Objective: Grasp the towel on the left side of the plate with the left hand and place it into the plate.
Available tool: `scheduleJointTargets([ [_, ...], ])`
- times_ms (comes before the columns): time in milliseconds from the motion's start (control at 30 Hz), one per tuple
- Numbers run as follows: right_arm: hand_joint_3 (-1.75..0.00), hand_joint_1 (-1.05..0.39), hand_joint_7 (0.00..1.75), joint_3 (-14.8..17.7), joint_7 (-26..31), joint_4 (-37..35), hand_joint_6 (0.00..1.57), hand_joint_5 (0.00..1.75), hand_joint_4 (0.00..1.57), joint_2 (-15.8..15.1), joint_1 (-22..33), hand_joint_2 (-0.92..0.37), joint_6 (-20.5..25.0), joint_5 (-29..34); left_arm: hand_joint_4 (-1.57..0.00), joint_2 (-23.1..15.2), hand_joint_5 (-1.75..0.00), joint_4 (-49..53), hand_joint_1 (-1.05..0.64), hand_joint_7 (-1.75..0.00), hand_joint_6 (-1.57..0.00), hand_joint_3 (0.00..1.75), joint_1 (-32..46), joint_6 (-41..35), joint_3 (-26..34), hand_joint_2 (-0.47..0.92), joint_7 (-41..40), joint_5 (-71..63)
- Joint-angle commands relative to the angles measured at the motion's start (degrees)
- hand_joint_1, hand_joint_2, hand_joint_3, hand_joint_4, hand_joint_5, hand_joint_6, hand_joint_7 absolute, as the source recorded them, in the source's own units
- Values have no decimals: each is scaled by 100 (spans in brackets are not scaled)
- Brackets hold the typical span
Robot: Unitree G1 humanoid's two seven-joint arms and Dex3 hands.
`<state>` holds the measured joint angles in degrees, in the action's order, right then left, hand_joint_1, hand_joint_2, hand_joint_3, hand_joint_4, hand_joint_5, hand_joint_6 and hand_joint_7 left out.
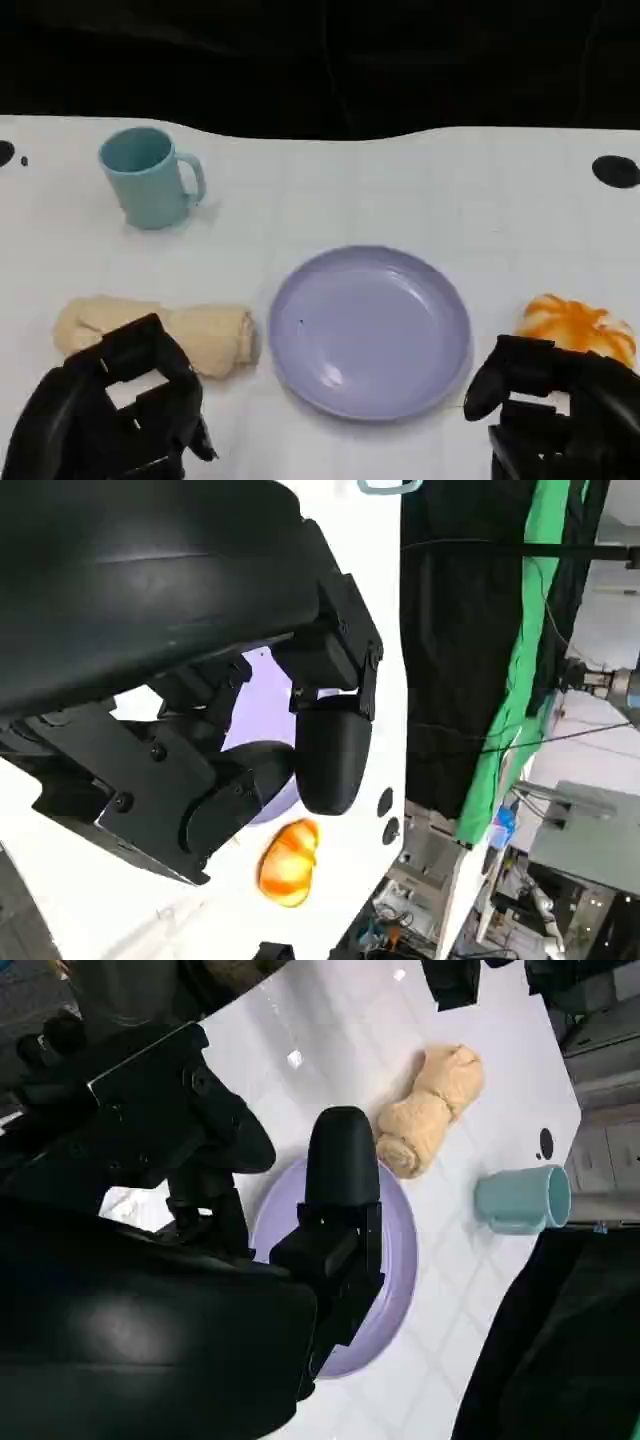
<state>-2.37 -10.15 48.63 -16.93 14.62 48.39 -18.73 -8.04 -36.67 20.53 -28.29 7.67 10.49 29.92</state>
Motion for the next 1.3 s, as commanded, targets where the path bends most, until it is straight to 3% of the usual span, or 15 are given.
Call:
scheduleJointTargets([
  [33, -120, 3, 150, 13, -1, 58, 64, 175, 66, -31, -22, -54, 3, -5, -88, -86, -166, 5, -9, -147, -83, 117, -25, 70, 22, 53, 35, -39],
  [867, -121, 3, 149, 17, -12, 59, 64, 175, 66, -22, -11, -54, 2, -13, -88, -87, -167, 8, -8, -146, -83, 120, -20, 101, 34, 54, 51, -36],
  [933, -121, 3, 149, 15, -23, 53, 64, 175, 66, -23, 1, -55, -27, -12, -89, -74, -161, 21, -8, -141, -84, 119, -9, 187, 27, 55, 74, -71],
  [967, -120, 3, 149, 11, -23, 57, 64, 175, 66, -24, 2, -55, -29, -10, -89, -54, -158, 21, -8, -138, -84, 117, 5, 263, 22, 56, 72, -107],
  [1133, -120, 3, 149, -10, -20, 84, 65, 175, 66, -28, -3, -55, -20, -6, -78, 66, -122, -51, -14, -76, -84, 92, 15, 366, 27, 62, -179, -251],
  [1200, -120, 3, 149, -21, -16, 97, 65, 175, 66, -30, -5, -54, -15, -2, -77, 47, -109, -43, -17, -54, -85, 75, 1, 466, 19, 68, -185, -393],
  [1300, -121, 3, 149, -54, 1, 121, 65, 175, 66, -30, 2, -54, -24, 21, -72, -62, -87, 5, -23, -22, -84, 34, 13, 838, -71, 87, -142, -923],
])
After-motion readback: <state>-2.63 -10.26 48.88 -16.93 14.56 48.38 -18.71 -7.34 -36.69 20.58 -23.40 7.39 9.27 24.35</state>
